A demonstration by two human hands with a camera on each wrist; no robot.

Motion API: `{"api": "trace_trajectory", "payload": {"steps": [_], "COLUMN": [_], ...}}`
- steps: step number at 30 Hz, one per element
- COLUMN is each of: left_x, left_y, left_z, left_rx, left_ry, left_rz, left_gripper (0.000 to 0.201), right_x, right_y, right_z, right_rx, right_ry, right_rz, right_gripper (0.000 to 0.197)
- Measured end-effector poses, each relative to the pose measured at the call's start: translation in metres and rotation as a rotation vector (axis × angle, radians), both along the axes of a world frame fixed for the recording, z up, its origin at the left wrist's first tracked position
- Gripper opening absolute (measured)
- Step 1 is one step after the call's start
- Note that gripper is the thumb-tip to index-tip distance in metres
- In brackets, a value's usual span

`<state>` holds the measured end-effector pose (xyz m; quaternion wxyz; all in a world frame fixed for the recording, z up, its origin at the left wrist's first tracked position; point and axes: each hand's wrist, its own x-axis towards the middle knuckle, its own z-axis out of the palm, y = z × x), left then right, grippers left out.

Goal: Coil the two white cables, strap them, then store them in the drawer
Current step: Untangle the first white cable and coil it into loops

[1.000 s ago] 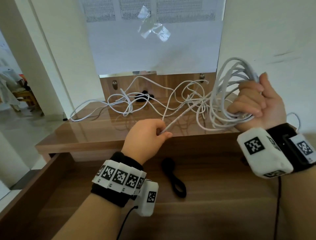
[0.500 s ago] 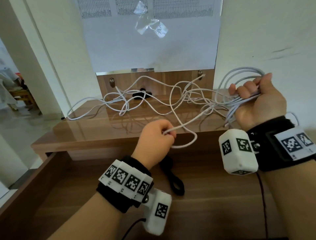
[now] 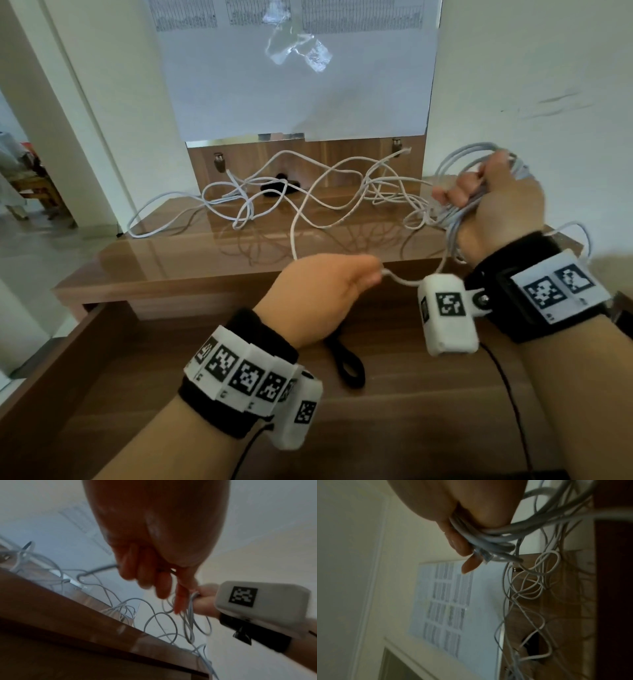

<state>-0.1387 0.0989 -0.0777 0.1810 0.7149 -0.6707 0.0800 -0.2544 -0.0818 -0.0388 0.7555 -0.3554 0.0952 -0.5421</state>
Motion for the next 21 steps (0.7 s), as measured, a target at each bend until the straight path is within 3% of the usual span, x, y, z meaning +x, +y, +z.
{"api": "trace_trajectory", "payload": {"steps": [3, 6, 8, 12, 16, 19, 21], "left_x": [-0.004, 0.002, 0.010, 0.020, 0.025, 0.034, 0.041], "left_y": [-0.001, 0.000, 0.002, 0.004, 0.005, 0.006, 0.007], "left_z": [0.002, 0.002, 0.004, 0.006, 0.009, 0.008, 0.006], "left_rx": [0.029, -0.152, -0.279, -0.568, -0.659, -0.600, -0.529], "left_ry": [0.013, 0.107, 0.262, 0.402, 0.519, 0.592, 0.587], "left_rz": [-0.159, -0.175, -0.136, 0.062, 0.136, 0.086, 0.054], "left_gripper": [0.027, 0.028, 0.021, 0.024, 0.032, 0.037, 0.040], "right_x": [0.014, 0.020, 0.021, 0.025, 0.026, 0.020, 0.014], "right_y": [0.022, 0.041, 0.049, 0.062, 0.067, 0.060, 0.047], "right_z": [-0.008, -0.023, -0.029, -0.033, -0.039, -0.035, -0.026], "right_rx": [-0.256, -0.552, -0.649, -0.430, -0.434, -0.469, -0.396], "right_ry": [0.330, 0.613, 0.697, 0.679, 0.676, 0.546, 0.326], "right_rz": [0.180, 0.379, 0.567, 0.918, 1.252, 1.456, 1.544], "right_gripper": [0.028, 0.031, 0.033, 0.044, 0.072, 0.050, 0.039]}}
